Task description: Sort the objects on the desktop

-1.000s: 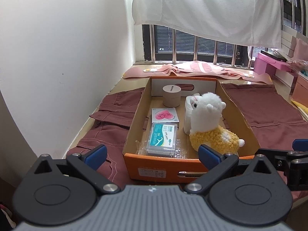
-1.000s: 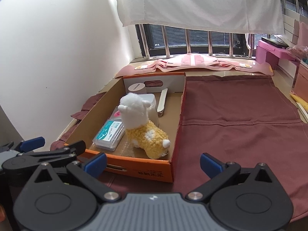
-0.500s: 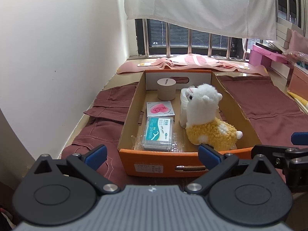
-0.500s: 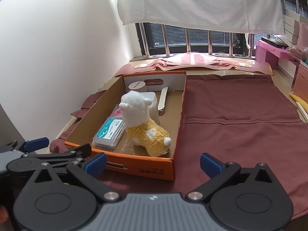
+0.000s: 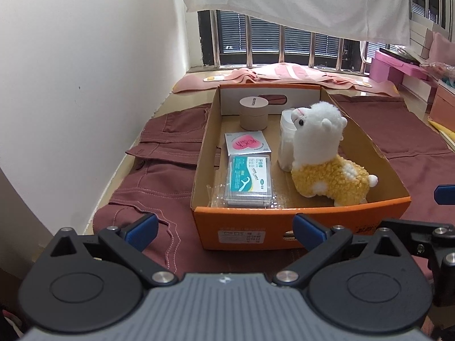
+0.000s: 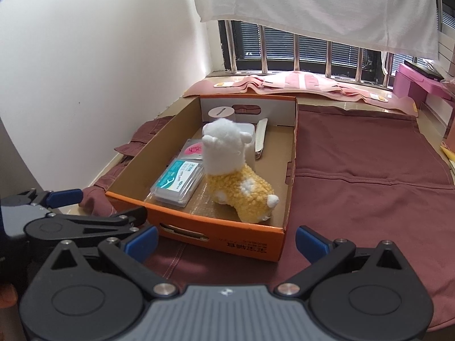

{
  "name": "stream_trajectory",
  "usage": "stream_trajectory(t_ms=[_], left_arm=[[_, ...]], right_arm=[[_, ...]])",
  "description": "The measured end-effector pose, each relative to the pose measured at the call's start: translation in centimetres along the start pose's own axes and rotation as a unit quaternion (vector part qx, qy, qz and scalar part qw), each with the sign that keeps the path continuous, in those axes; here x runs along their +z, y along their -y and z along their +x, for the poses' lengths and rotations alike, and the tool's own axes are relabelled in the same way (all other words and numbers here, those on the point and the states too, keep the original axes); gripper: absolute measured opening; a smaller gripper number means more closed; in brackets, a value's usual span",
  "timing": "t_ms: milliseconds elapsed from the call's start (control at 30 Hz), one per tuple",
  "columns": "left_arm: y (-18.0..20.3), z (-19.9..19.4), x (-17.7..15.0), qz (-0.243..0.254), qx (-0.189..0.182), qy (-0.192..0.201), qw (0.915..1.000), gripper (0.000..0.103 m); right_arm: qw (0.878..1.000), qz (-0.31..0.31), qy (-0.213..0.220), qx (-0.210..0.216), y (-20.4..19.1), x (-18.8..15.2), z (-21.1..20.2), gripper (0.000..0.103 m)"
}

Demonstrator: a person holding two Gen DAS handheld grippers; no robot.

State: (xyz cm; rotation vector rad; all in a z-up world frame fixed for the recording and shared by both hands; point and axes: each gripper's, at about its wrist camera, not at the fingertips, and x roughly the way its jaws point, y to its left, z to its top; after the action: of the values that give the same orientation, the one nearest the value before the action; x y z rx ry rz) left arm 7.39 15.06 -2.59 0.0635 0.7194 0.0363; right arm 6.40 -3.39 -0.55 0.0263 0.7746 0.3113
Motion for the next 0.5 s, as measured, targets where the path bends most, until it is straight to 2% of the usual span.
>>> stream_trajectory(t_ms=[500], left_arm=[[0.6, -0.1, -0.4, 0.0, -0.011, 0.006, 0.9999, 0.103]], right_arm=[[1.0, 0.008, -0.013, -0.003, 1.2, -0.3, 1.0, 0.103]])
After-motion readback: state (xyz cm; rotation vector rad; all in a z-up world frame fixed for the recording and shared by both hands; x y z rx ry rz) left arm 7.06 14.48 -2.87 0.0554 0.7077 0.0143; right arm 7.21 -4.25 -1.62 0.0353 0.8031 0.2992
